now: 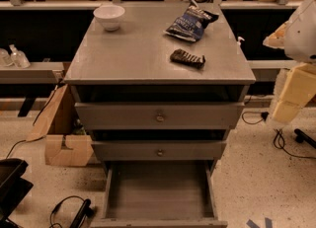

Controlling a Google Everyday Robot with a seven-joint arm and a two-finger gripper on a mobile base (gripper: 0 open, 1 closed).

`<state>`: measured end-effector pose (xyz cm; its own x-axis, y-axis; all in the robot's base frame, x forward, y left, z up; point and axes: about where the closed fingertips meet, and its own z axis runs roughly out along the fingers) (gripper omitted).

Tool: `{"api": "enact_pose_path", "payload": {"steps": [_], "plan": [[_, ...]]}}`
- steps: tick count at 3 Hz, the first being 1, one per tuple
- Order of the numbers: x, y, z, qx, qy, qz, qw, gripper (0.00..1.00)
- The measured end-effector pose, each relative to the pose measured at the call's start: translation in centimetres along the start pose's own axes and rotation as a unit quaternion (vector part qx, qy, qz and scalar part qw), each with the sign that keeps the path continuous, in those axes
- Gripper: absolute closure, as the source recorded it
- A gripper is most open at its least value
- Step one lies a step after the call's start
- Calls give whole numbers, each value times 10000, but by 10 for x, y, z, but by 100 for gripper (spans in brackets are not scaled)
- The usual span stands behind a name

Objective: Close bottom drawer

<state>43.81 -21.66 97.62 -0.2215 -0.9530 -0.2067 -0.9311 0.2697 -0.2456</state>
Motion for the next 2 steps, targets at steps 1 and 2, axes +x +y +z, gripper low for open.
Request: {"api": "enact_pose_path", "payload": {"steps": [1, 2], "plan": [[0, 0, 0, 0, 0, 0, 10000, 0], [10, 4, 17, 48, -80, 153, 9998, 0]]}}
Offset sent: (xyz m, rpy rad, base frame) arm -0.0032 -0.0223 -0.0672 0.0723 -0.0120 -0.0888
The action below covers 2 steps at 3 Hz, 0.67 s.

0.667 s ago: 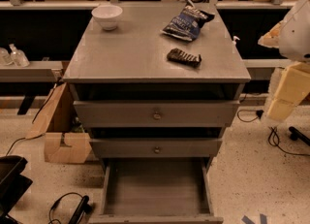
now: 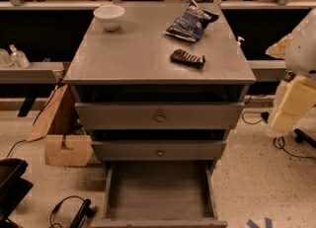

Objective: Close bottom drawer

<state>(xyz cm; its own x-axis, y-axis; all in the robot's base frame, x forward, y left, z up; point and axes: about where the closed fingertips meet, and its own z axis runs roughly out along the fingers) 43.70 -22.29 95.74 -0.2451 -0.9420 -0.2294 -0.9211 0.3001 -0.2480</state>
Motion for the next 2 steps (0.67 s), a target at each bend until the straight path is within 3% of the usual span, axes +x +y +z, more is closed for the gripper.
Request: {"api": "enact_pose_path", "payload": {"steps": [1, 2], "plan": [[17, 26, 37, 11, -282, 120, 9995, 0], [47, 65, 94, -65, -539, 283, 9981, 0]]}}
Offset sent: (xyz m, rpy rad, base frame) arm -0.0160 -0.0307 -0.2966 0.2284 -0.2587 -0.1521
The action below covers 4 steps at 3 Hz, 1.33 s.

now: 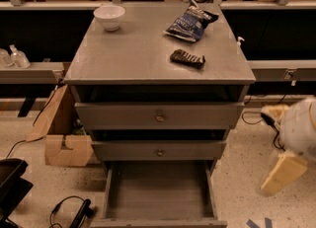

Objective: Close bottom drawer

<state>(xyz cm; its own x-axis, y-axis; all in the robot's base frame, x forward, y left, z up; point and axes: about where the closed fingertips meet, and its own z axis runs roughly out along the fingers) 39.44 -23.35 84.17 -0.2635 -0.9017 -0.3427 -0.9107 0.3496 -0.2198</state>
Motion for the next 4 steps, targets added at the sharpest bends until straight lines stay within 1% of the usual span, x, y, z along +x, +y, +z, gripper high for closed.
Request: {"api": "enact_pose_path", "payload": {"steps": [1, 2, 3, 4], "plan": [[42, 37, 78, -199, -45, 174, 9996, 0], [53, 43, 105, -73, -78, 257, 9996, 0], [53, 43, 105, -63, -80, 255, 9996, 0], [51, 45, 117, -111, -121, 300, 9994, 0]]}}
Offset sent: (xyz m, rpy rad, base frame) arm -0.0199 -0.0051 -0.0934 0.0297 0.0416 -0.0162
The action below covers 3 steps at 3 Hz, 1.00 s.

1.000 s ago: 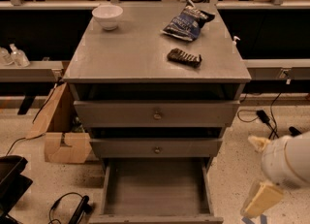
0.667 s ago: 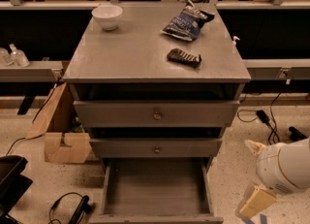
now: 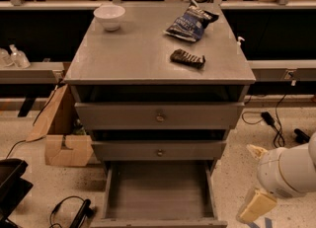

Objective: Close bottom drawer

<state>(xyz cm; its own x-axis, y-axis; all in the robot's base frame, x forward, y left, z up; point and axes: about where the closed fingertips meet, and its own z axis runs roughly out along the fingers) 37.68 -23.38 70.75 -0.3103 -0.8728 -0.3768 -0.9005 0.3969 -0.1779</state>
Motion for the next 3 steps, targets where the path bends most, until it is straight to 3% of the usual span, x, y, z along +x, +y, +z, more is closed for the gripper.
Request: {"api": "enact_pose_path", "payload": {"steps": [1, 2, 3], "plan": [[-7, 14, 59, -276, -47, -31, 9996, 0], [-11, 25, 147, -450, -88, -55, 9989, 18], [-13, 21, 224, -465, -278, -42, 9985, 41]]}}
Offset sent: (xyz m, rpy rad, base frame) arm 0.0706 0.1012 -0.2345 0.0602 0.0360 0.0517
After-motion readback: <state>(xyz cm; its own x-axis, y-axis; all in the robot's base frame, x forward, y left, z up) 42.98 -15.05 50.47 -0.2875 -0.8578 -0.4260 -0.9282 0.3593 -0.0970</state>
